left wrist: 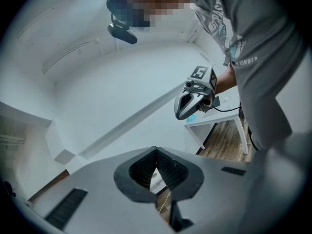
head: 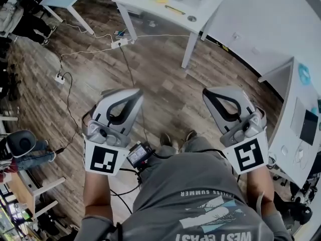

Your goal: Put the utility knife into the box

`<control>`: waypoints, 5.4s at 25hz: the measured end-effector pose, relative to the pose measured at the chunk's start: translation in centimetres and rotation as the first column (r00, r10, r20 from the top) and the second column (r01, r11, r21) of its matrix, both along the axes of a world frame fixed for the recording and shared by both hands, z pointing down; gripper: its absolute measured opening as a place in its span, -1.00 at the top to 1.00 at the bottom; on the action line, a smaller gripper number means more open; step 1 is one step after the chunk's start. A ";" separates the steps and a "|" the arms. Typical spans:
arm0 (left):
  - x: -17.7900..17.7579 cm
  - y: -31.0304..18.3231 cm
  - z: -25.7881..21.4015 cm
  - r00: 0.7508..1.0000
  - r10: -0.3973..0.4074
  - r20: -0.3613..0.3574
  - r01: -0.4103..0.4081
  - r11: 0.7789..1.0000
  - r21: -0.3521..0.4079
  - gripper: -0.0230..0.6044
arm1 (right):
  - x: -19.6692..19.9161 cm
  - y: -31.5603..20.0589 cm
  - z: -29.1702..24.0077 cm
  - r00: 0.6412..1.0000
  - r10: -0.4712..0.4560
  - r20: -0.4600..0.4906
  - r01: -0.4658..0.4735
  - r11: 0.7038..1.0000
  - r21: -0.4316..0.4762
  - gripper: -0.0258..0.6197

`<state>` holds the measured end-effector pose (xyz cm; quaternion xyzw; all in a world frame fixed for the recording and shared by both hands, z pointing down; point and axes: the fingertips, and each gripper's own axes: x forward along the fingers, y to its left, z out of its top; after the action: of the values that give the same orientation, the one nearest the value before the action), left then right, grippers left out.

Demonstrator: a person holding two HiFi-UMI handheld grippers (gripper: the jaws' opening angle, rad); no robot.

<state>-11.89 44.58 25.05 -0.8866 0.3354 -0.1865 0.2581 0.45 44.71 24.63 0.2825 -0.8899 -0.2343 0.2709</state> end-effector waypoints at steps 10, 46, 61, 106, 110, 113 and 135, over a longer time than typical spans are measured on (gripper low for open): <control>5.4 -4.3 -0.6 0.997 -0.029 0.066 0.030 0.999 -0.017 0.90 | 5.3 -4.5 -0.3 0.998 -0.022 0.064 0.022 1.000 -0.005 0.89; 3.3 -21.1 0.4 1.000 0.025 -0.012 -0.026 0.999 -0.046 0.90 | 3.5 -19.9 1.4 0.998 0.059 0.037 -0.058 0.997 -0.042 0.89; 7.9 -27.8 0.5 0.992 -0.117 0.052 0.121 0.989 -0.080 0.90 | 7.9 -29.1 1.7 0.993 -0.057 0.108 0.063 0.997 -0.053 0.89; 12.7 -54.5 3.1 0.993 -0.084 0.084 0.093 0.989 -0.119 0.90 | 9.3 -54.0 6.3 0.987 -0.140 0.079 0.152 0.972 -0.180 0.89; 12.9 -55.9 3.1 0.993 -0.089 0.078 0.098 0.989 -0.114 0.90 | 9.0 -55.7 6.8 0.986 -0.140 0.092 0.156 0.968 -0.199 0.89; 12.3 -57.2 3.7 0.992 -0.086 0.097 0.098 0.987 -0.124 0.90 | 8.2 -57.1 7.8 0.987 -0.134 0.092 0.151 0.965 -0.216 0.89; 5.8 -68.5 7.5 0.998 -0.051 0.029 0.056 0.974 -0.218 0.90 | 1.4 -67.4 33.3 0.975 -0.042 -0.218 -0.126 0.705 -0.698 0.40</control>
<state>-6.11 -23.89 32.58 -0.8981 0.3336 -0.2392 0.1579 1.80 -22.67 57.94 0.1498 -0.8696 0.1014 0.4595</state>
